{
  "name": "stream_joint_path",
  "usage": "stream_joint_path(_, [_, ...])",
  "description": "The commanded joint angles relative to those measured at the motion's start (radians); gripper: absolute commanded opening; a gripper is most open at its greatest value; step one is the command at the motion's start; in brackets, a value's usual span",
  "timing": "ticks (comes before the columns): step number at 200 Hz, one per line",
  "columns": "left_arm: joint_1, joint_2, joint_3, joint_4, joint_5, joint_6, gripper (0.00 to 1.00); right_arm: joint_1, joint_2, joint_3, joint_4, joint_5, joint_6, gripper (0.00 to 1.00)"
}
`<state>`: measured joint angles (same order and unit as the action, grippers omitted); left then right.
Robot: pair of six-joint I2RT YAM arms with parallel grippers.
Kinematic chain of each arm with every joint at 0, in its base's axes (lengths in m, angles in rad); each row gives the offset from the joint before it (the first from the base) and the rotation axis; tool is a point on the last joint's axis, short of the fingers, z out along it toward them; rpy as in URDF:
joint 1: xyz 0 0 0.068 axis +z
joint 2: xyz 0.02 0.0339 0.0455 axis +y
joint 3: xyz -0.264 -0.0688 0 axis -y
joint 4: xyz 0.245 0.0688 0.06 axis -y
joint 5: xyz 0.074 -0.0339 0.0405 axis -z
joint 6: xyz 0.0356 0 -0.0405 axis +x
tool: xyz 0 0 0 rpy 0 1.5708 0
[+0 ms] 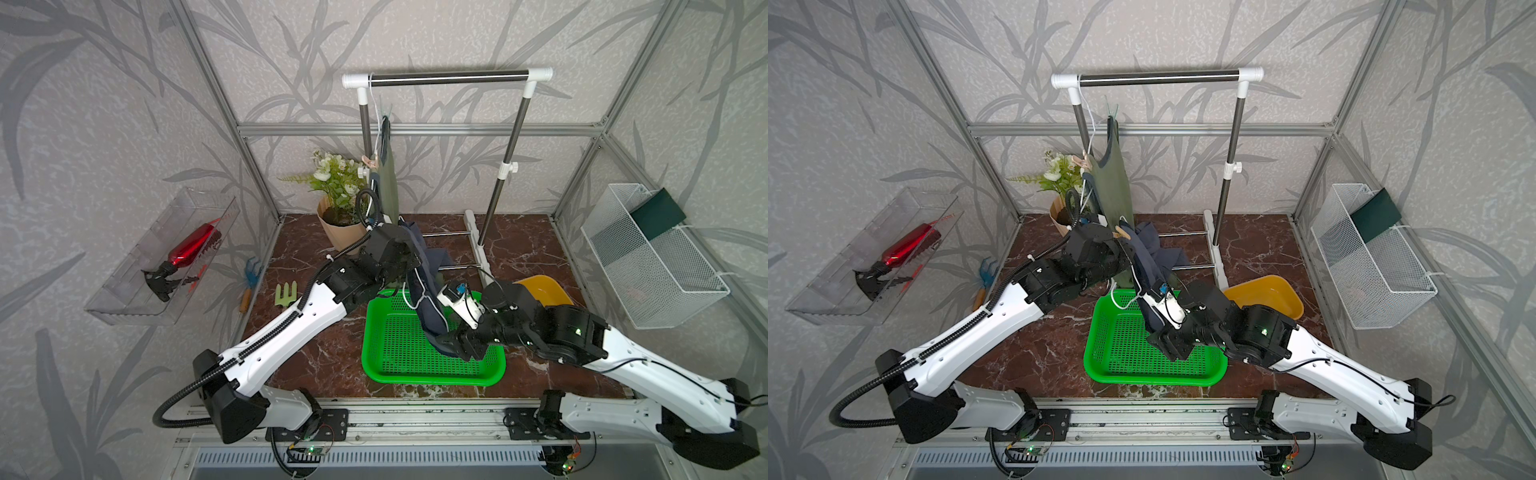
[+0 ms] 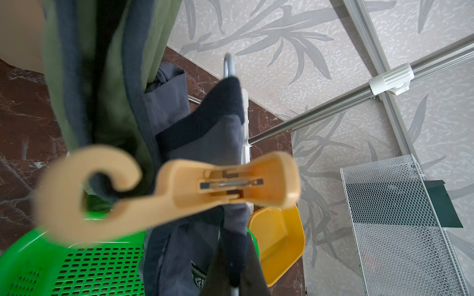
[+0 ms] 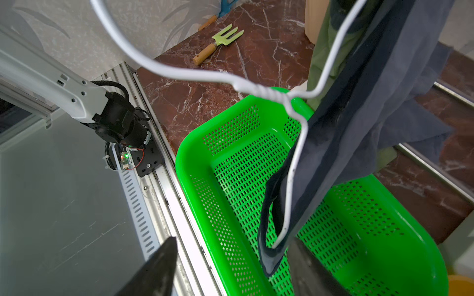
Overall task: Remove the clothespins securing tank tops to the hanger
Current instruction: Adjust the hanger.
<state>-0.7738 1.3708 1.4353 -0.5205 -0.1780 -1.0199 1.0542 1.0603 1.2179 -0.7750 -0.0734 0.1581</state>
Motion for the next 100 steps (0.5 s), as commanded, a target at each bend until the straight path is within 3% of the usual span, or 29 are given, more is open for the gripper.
stream_joint_path(1, [0.005, -0.023, 0.030, 0.007, -0.004, -0.028, 0.00, -0.005, 0.062, 0.066, 0.057, 0.038, -0.047, 0.77])
stream_joint_path(58, [0.004, -0.016, 0.034, 0.005, 0.001, -0.064, 0.00, -0.003, 0.252, 0.212, 0.154, 0.135, -0.170, 0.77])
stream_joint_path(79, [0.003, -0.013, 0.036, 0.009, 0.010, -0.069, 0.00, -0.003, 0.300, 0.247, 0.165, 0.173, -0.200, 0.68])
stream_joint_path(100, [0.004, -0.012, 0.037, 0.012, 0.015, -0.072, 0.00, -0.003, 0.306, 0.245, 0.184, 0.220, -0.212, 0.48])
